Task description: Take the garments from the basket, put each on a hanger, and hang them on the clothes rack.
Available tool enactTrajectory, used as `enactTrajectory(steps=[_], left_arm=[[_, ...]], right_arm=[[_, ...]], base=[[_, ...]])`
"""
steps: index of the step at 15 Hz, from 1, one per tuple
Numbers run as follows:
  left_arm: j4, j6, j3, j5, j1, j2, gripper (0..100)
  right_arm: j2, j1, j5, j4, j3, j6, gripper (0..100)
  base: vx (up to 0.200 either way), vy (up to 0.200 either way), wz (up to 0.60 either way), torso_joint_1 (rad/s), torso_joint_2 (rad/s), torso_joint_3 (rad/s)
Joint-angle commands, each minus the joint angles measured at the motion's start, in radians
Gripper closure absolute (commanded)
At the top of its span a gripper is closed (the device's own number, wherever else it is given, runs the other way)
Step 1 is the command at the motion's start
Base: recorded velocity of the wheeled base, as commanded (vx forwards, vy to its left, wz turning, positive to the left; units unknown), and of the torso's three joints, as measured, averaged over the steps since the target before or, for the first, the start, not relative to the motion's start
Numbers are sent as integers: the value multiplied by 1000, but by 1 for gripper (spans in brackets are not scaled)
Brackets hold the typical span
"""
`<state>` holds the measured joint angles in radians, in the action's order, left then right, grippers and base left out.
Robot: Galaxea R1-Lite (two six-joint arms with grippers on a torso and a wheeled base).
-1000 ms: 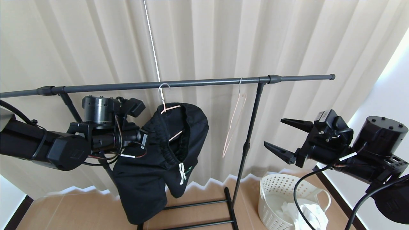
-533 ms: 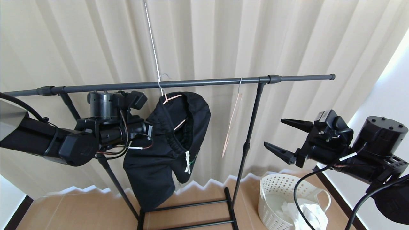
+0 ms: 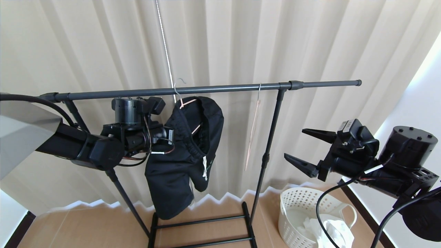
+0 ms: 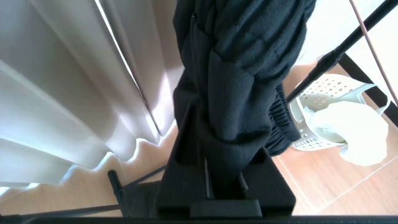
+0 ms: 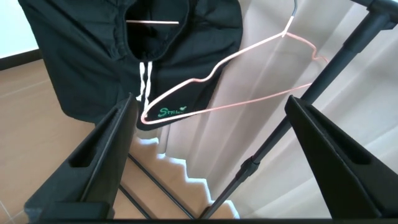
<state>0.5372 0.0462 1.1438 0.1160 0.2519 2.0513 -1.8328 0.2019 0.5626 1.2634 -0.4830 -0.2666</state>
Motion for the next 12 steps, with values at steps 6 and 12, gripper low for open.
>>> enactTrajectory(steps=[6,12], left_arm=[[4,-3,14,-1,6,44,100],[18,0,1,-1,6,46,0]], right_arm=[[-5,10,0,1,3,0,0],[-5,13,0,1,1,0,0]], base=[[0,0,0,0,0,0],[0,0,0,0,0,0]])
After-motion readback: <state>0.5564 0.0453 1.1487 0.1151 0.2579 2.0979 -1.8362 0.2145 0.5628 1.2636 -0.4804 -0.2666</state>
